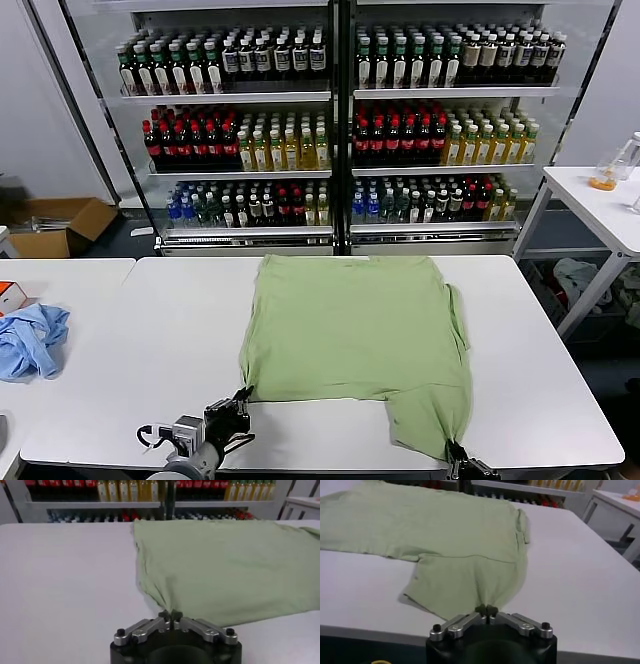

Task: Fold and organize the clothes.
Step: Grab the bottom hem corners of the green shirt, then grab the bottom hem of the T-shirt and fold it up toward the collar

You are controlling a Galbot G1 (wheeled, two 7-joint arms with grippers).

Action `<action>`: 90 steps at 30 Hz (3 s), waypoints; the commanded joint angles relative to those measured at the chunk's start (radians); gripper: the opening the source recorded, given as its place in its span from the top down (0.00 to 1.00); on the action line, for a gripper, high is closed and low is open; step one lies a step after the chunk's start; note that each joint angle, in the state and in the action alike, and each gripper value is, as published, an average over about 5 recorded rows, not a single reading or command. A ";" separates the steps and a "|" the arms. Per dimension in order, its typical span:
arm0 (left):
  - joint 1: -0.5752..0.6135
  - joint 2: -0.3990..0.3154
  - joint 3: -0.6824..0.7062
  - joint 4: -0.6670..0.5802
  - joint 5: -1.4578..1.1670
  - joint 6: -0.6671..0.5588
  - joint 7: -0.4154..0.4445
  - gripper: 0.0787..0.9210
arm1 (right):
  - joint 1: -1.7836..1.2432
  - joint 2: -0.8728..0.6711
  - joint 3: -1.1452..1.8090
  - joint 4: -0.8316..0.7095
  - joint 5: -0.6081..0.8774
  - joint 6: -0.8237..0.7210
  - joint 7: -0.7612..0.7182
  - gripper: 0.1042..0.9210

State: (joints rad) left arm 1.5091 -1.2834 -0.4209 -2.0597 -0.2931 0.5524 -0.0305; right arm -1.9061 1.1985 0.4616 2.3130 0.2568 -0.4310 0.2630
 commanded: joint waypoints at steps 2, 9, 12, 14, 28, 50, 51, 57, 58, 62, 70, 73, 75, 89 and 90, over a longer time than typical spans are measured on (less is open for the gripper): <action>0.041 0.007 -0.024 -0.098 -0.067 -0.032 0.009 0.99 | -0.012 -0.002 0.013 0.051 0.019 0.093 -0.003 1.00; 0.090 0.013 -0.062 -0.199 -0.095 -0.046 0.012 0.99 | -0.038 -0.024 0.057 0.134 0.023 0.134 -0.013 1.00; 0.098 0.020 -0.080 -0.221 -0.109 -0.048 0.012 0.99 | -0.038 -0.033 0.078 0.157 0.030 0.139 -0.015 1.00; 0.099 0.029 -0.093 -0.227 -0.122 -0.049 0.012 0.99 | -0.031 -0.042 0.094 0.164 0.037 0.142 -0.016 1.00; 0.024 0.110 -0.123 -0.119 -0.218 -0.049 0.015 0.99 | 0.184 -0.126 0.139 0.013 0.116 0.139 -0.018 1.00; -0.047 0.100 -0.080 -0.007 -0.189 -0.051 0.008 0.99 | -0.010 -0.068 -0.005 0.015 0.002 0.065 -0.043 0.69; -0.039 0.097 -0.081 -0.013 -0.186 -0.051 0.008 0.99 | -0.029 -0.059 -0.013 0.016 -0.010 0.071 -0.044 0.65; -0.012 0.087 -0.079 -0.036 -0.174 -0.052 0.008 0.99 | -0.099 -0.025 -0.056 0.005 -0.063 0.099 -0.043 0.44; -0.012 0.087 -0.079 -0.037 -0.174 -0.052 0.008 0.99 | -0.100 -0.019 -0.065 0.000 -0.070 0.101 -0.042 0.41; -0.011 0.087 -0.077 -0.042 -0.174 -0.052 0.008 0.99 | -0.092 0.005 -0.100 -0.024 -0.095 0.107 -0.037 0.27; -0.003 0.082 -0.068 -0.058 -0.170 -0.052 0.009 0.99 | -0.061 0.035 -0.123 -0.063 -0.097 0.113 -0.026 0.15; 0.001 0.081 -0.068 -0.062 -0.171 -0.052 0.009 0.99 | -0.059 0.036 -0.126 -0.064 -0.089 0.118 -0.026 0.23; 0.003 0.081 -0.068 -0.065 -0.171 -0.052 0.009 0.99 | -0.061 0.036 -0.126 -0.063 -0.086 0.123 -0.027 0.30; 0.013 0.075 -0.075 -0.081 -0.170 -0.051 0.010 0.99 | -0.066 0.010 -0.086 -0.031 -0.053 0.145 -0.033 0.79; 0.014 0.075 -0.076 -0.083 -0.170 -0.052 0.010 0.99 | -0.066 0.007 -0.081 -0.027 -0.051 0.146 -0.034 0.83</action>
State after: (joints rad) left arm 1.5198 -1.2069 -0.4945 -2.1361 -0.4648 0.5006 -0.0216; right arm -1.9674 1.1977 0.3812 2.2856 0.2068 -0.2900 0.2270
